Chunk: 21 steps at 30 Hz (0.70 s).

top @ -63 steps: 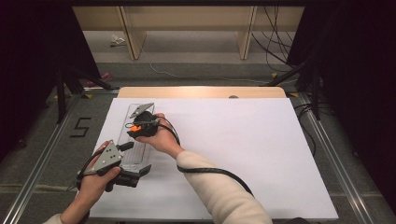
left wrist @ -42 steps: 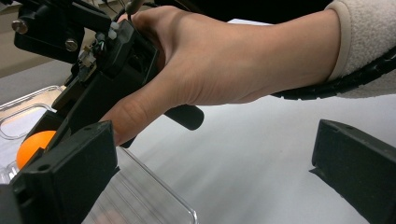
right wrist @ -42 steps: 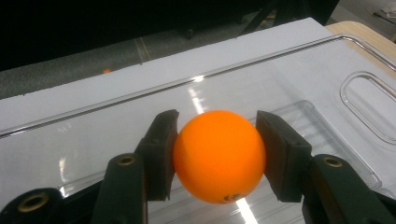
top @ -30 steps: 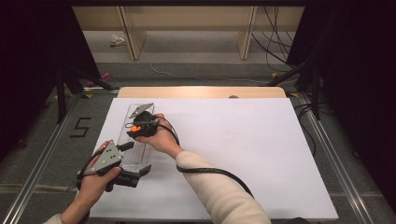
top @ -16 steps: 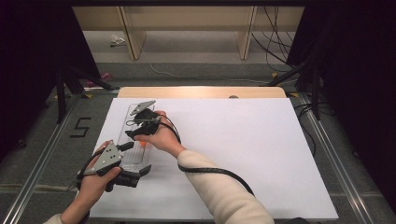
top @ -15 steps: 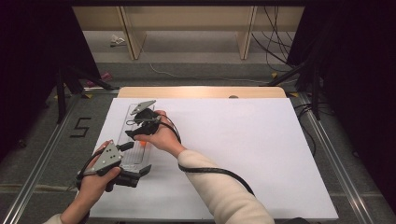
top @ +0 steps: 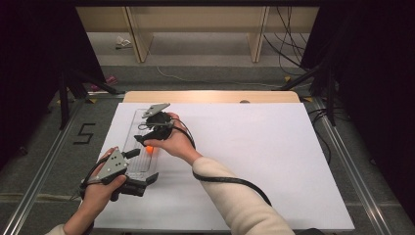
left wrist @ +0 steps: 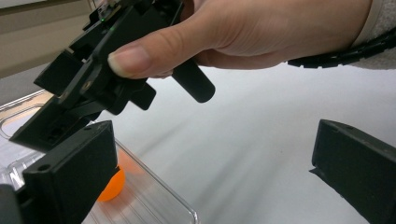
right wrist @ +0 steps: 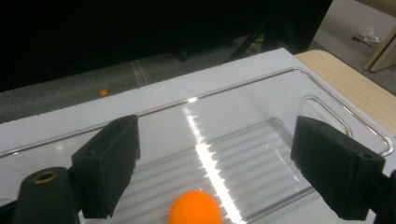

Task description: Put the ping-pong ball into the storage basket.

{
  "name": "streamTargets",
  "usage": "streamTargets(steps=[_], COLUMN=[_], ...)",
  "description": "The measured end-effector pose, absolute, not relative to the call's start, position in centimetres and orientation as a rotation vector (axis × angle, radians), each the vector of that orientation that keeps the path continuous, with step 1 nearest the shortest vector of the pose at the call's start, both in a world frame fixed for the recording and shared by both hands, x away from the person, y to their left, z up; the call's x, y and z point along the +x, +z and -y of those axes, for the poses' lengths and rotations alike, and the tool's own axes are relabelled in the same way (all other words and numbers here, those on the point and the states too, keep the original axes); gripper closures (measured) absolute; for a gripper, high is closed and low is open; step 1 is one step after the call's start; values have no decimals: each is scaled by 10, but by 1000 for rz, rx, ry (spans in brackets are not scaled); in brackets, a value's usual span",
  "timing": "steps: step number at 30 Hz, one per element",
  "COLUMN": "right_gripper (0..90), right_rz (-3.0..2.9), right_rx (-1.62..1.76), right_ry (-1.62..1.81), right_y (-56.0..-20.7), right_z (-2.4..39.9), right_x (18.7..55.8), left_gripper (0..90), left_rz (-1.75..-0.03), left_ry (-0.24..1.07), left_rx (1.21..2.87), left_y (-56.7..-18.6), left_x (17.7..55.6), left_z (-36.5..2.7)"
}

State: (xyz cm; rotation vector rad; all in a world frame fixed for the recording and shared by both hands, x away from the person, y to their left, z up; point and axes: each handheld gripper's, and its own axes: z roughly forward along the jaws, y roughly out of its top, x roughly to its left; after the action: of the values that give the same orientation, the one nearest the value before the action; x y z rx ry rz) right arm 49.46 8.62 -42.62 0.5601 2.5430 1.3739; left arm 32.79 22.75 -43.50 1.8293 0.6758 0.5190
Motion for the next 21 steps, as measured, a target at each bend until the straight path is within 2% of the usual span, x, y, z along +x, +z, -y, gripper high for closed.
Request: streamTargets(steps=[21], right_gripper=[164], right_rz=[-2506], right_rx=[616], right_ry=[1369], right_y=[-421], right_z=[-43], right_x=[488], left_gripper=[0], left_rz=[-679], left_ry=[521], left_rx=[1831], left_y=[-434], left_x=[328], left_z=[-228])
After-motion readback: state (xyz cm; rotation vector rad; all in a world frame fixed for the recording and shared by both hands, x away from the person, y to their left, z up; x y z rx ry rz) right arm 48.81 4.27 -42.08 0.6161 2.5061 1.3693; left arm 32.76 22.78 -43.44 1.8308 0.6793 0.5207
